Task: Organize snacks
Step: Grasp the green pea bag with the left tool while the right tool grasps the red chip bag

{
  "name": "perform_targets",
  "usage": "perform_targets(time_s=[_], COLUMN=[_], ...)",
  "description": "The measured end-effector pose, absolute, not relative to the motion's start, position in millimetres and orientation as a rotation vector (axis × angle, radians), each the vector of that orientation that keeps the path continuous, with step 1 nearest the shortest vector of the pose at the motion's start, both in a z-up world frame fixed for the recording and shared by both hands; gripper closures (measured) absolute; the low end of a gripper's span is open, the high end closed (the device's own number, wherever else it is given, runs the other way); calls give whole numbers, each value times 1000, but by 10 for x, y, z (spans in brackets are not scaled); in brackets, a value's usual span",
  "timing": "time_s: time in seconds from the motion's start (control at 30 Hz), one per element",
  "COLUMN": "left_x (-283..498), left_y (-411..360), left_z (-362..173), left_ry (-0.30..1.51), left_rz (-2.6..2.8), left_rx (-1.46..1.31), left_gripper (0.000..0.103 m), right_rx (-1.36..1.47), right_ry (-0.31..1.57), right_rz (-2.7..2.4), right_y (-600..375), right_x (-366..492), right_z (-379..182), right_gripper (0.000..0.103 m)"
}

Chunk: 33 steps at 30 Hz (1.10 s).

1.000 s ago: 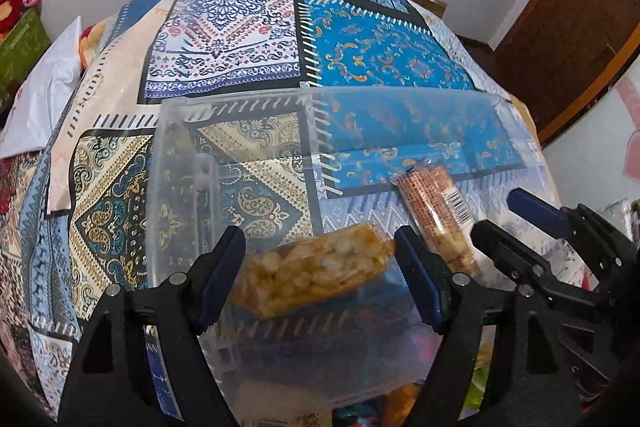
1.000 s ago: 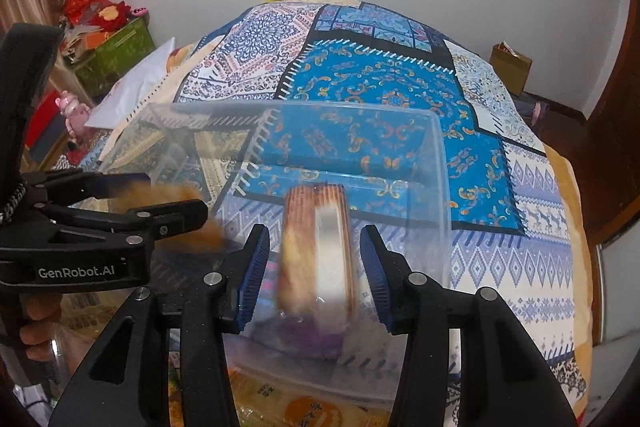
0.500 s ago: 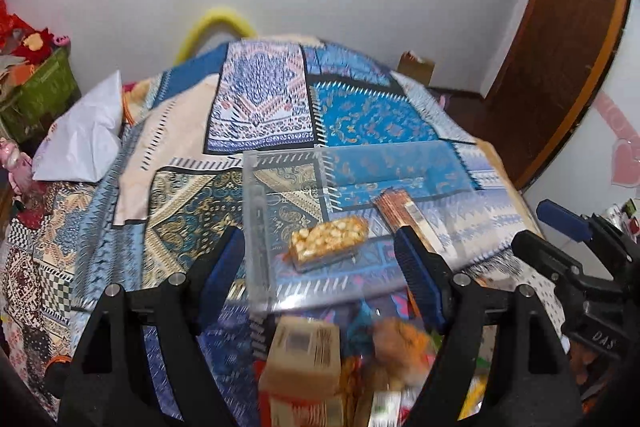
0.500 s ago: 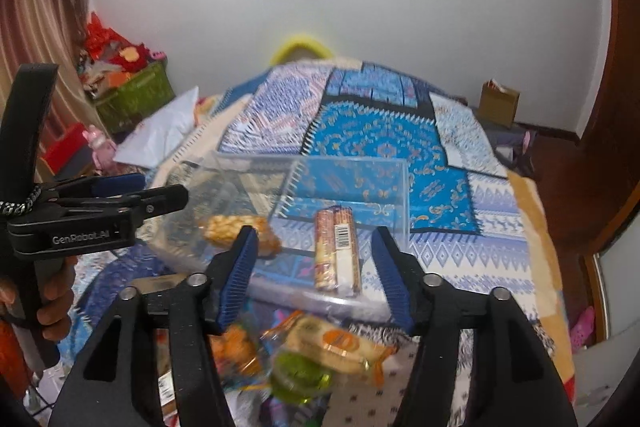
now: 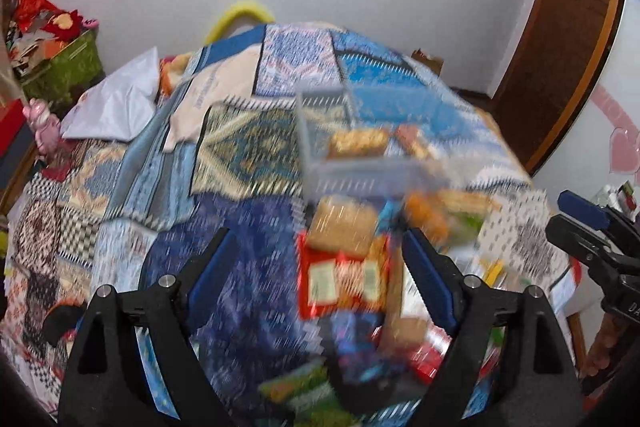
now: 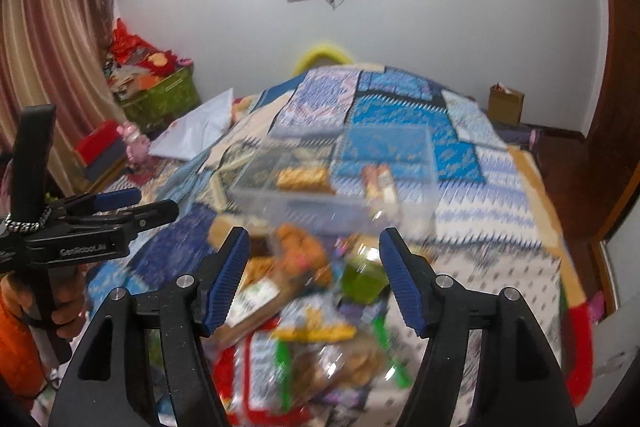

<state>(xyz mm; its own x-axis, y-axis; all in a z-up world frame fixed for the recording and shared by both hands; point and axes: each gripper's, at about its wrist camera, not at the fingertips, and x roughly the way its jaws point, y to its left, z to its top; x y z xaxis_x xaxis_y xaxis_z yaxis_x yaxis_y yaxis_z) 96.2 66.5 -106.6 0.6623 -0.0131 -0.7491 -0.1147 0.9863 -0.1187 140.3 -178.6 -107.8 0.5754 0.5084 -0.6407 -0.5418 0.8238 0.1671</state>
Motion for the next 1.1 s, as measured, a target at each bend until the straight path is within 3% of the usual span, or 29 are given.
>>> perform_targets(time_s=[0.37, 0.93, 1.1], left_x=[492, 226, 233], left_y=[674, 589, 582], left_z=[-1665, -1997, -2119], left_ry=[964, 1014, 1048], left_rz=[47, -27, -28], left_rx=[-192, -196, -208], left_gripper=[18, 20, 26], right_rx=[-75, -147, -171], right_ry=[892, 983, 997], right_rz=[696, 697, 689], right_y=[-1547, -1382, -1343], right_x=[1020, 987, 1004], right_z=[-1618, -1953, -2012], right_gripper=[39, 39, 39])
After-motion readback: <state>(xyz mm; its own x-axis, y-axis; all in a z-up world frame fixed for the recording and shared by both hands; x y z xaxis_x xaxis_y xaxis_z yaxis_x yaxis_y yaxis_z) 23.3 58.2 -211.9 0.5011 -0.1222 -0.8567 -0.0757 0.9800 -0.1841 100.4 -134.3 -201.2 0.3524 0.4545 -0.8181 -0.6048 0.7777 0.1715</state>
